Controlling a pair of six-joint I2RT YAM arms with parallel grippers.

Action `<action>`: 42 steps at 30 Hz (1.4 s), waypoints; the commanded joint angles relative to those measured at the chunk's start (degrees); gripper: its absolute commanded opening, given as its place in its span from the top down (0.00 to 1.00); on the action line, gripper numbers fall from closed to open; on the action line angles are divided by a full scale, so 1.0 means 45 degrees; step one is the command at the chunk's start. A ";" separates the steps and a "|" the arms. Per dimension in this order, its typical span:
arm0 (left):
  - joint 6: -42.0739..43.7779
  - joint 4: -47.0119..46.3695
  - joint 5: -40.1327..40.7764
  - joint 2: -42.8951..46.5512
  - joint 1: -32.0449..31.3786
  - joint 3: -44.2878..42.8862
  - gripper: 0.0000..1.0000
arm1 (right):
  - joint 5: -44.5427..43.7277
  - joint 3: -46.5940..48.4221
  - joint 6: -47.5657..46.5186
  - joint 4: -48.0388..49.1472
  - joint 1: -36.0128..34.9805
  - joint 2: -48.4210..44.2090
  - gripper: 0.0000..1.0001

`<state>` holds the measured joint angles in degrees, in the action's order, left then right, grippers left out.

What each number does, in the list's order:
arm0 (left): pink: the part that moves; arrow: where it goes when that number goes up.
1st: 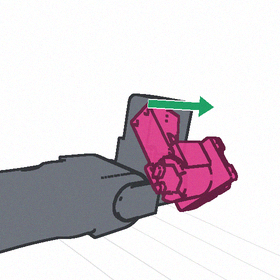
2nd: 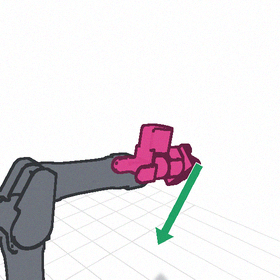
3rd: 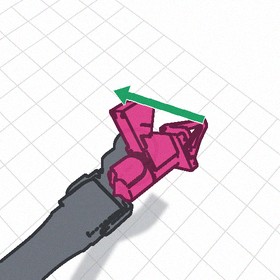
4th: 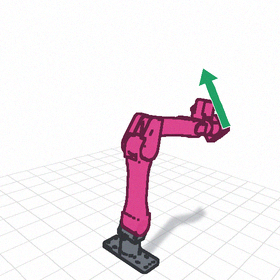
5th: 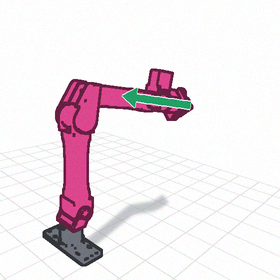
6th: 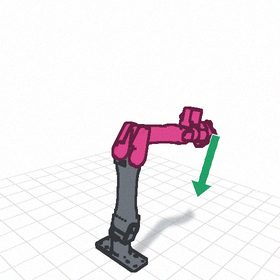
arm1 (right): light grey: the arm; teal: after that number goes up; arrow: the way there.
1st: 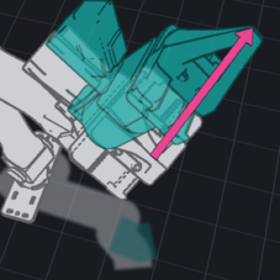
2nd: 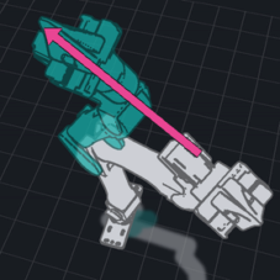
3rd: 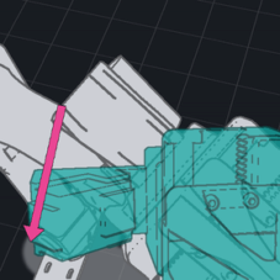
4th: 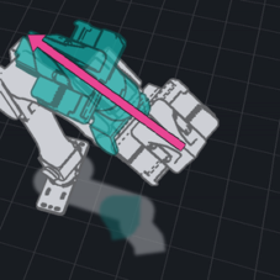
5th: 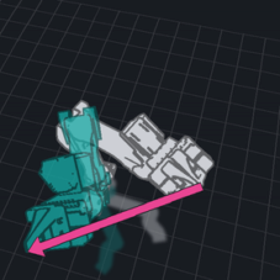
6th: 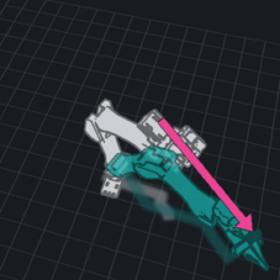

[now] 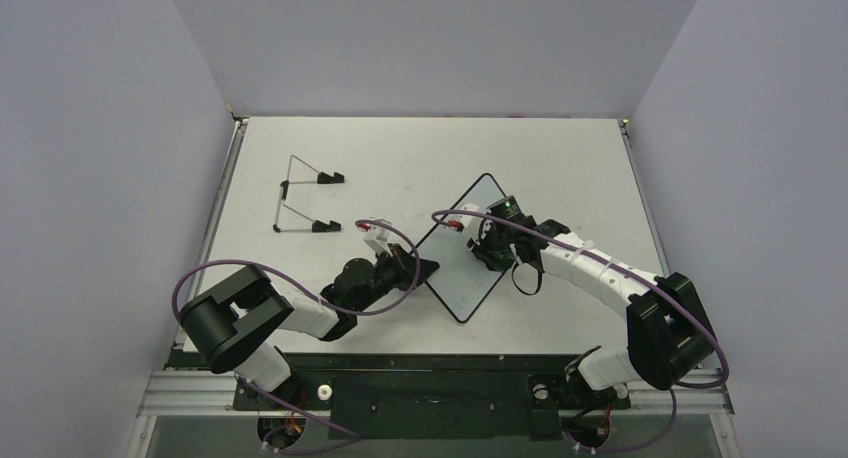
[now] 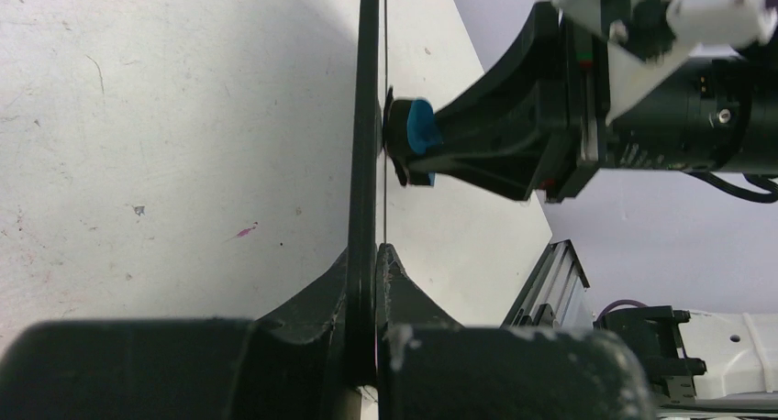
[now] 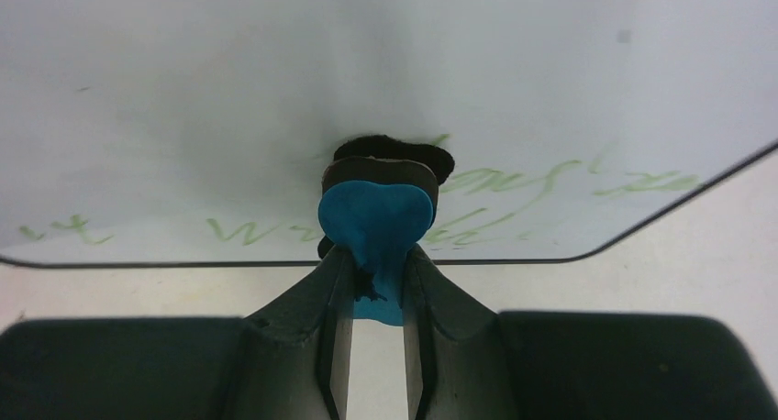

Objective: Erase the whiteboard
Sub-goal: Erase the whiteboard at the center of the board.

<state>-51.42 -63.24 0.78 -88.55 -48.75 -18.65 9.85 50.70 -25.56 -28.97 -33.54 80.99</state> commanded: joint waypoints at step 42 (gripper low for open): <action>0.0078 -0.1077 -0.0684 0.0523 -0.0046 -0.0197 1.00 | 0.0185 0.0910 -0.0353 -0.0911 0.0047 0.1035 1.00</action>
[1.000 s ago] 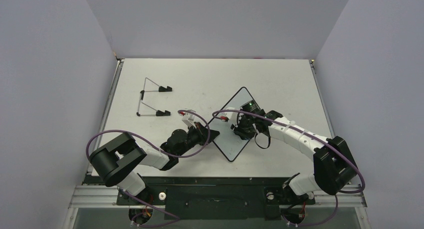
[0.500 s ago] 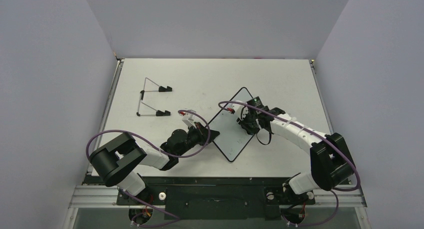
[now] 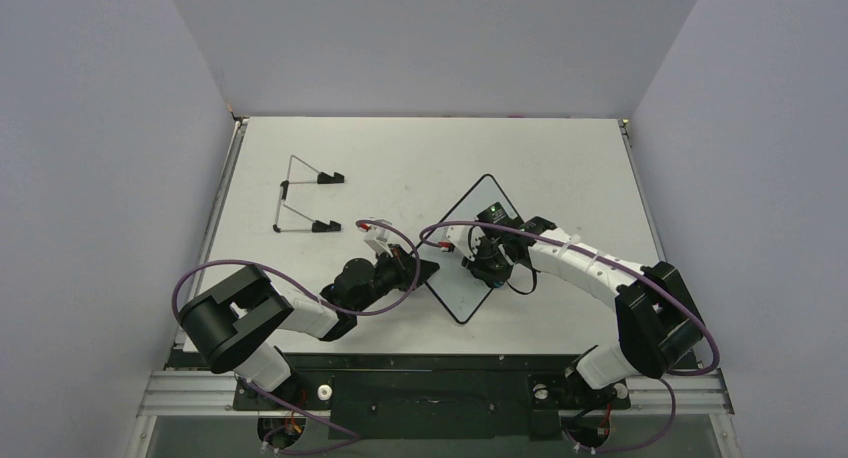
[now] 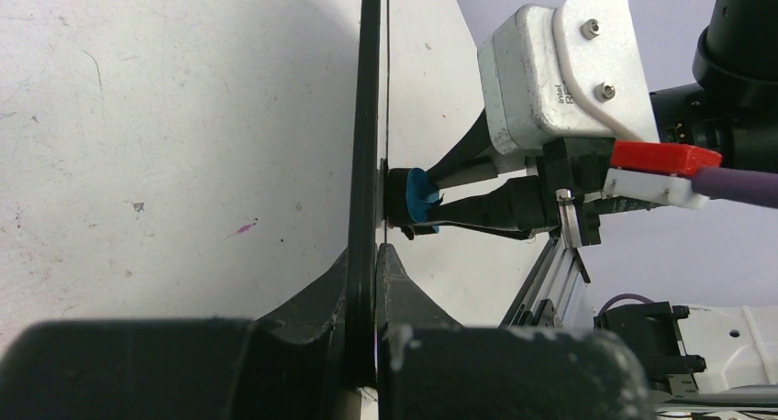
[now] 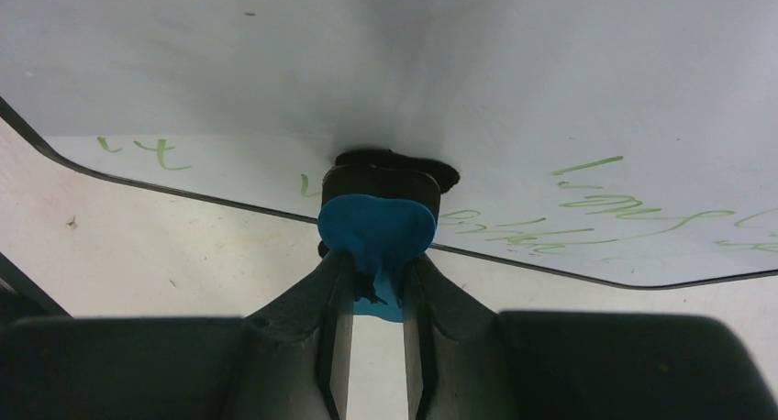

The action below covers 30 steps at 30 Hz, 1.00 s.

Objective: Erase the whiteboard
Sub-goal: Erase the whiteboard at the center of the board.

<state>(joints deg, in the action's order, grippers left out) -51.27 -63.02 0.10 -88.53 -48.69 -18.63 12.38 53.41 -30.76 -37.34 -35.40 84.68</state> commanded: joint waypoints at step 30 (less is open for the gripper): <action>-0.0033 -0.1306 -0.0660 0.0282 -0.0094 -0.0299 1.00 | -0.0366 0.0426 0.1035 0.1249 0.1354 -0.0137 1.00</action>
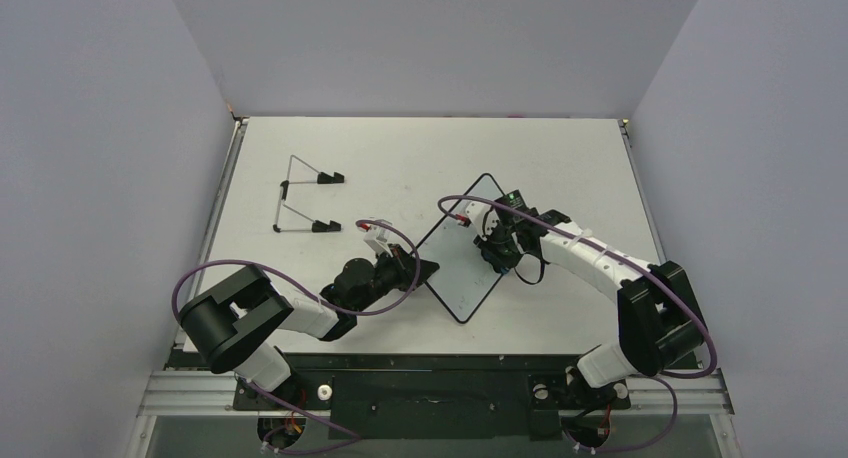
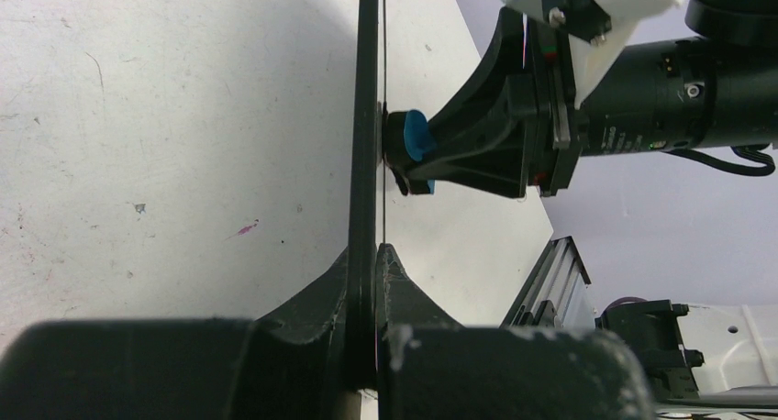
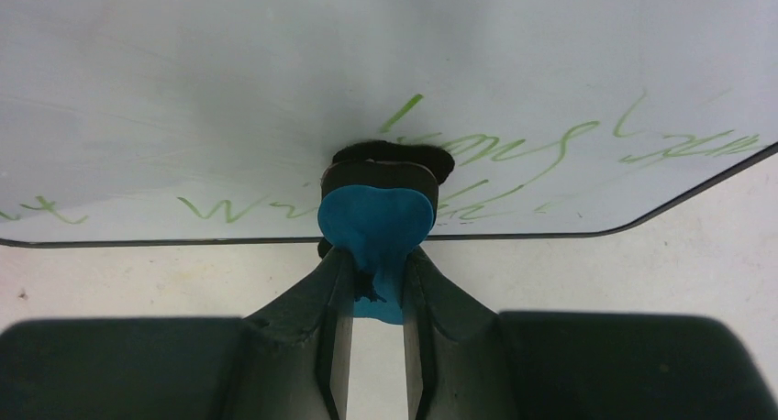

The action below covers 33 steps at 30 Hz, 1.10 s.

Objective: Erase the whiteboard
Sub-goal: Erase the whiteboard at the center of the board.

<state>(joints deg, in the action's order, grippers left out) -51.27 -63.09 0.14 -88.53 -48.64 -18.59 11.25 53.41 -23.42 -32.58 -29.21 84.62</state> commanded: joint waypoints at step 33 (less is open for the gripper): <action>0.0044 -0.1024 -0.0689 0.0492 -0.0089 -0.0382 1.00 | -0.0073 0.0295 -0.0301 0.0785 -0.0769 -0.0283 1.00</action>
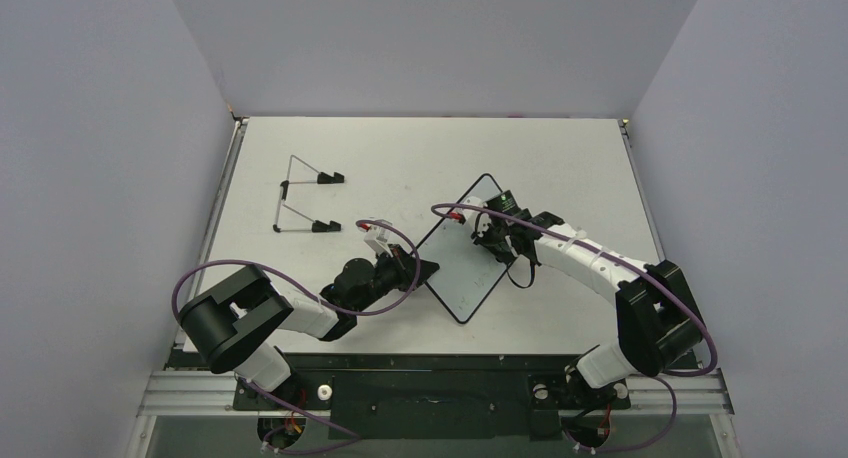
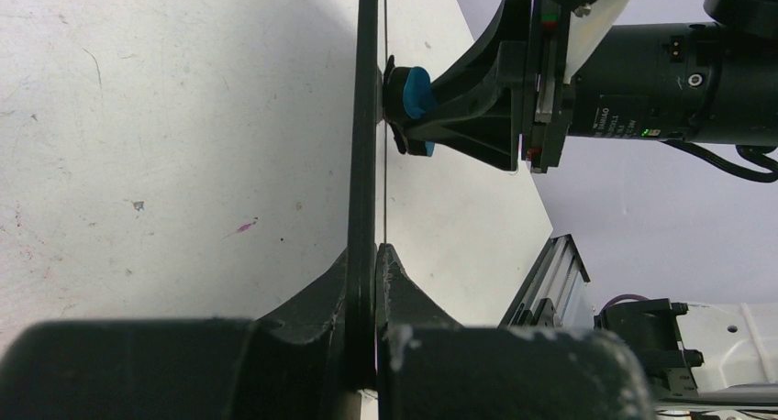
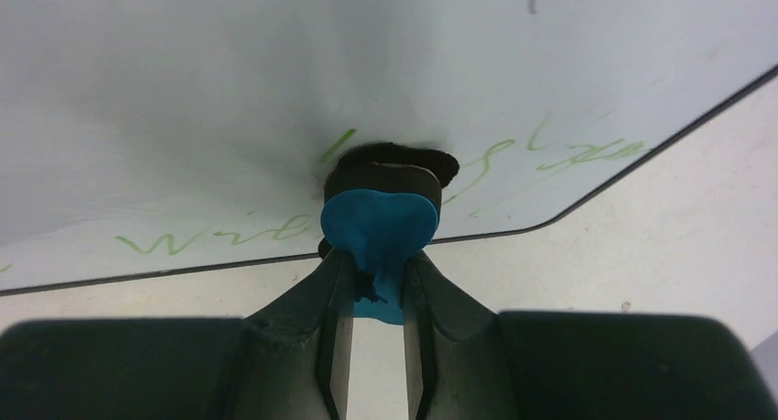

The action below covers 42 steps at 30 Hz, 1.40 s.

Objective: Erase the whiteboard
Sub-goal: Erase the whiteboard at the center of the board.

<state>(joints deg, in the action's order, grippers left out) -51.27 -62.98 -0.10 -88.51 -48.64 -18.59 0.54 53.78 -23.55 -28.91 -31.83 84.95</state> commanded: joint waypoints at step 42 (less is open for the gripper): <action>0.0025 -0.1161 -0.0893 0.0121 -0.0202 -0.0580 1.00 | 0.0611 -0.0150 0.1588 0.1718 0.0206 -0.0337 1.00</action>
<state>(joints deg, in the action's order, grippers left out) -51.46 -62.61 -0.03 -88.55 -48.64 -18.70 2.79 52.93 -17.21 -24.73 -30.44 84.14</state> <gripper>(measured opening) 0.022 0.170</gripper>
